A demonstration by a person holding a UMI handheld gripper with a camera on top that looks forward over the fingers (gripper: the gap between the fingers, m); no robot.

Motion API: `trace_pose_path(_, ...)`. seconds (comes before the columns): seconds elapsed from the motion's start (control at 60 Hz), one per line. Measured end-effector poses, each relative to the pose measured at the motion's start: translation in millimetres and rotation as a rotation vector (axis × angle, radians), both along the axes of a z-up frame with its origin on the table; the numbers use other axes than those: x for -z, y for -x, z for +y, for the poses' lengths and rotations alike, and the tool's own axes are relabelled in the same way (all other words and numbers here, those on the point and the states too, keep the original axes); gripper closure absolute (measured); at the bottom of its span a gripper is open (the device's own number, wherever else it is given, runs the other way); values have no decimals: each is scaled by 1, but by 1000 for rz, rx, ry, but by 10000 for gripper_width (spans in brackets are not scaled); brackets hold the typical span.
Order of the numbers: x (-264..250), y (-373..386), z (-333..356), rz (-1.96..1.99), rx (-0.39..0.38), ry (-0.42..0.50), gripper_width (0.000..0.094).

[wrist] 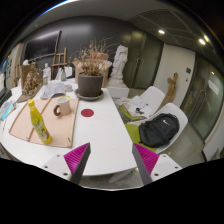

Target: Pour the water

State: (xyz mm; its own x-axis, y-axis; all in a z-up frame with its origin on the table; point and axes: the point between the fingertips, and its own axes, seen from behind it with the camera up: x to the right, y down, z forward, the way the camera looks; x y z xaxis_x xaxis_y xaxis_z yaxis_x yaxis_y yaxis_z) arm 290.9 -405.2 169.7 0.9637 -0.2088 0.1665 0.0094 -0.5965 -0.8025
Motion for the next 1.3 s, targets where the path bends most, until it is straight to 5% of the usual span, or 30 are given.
trace_pose_path(0.617,89,277,108,146,-370,-141,95)
trace_pose_path(0.783,111,298,166,128,-310,-203,234)
trace_pose_path(0.867,120,301,183,157,-256,-217,464)
trace_pose_path(1.183,116,305,193,111,-200,-216,657)
trace_pose_path(1.3,102,316,194,92,-196,-202,657)
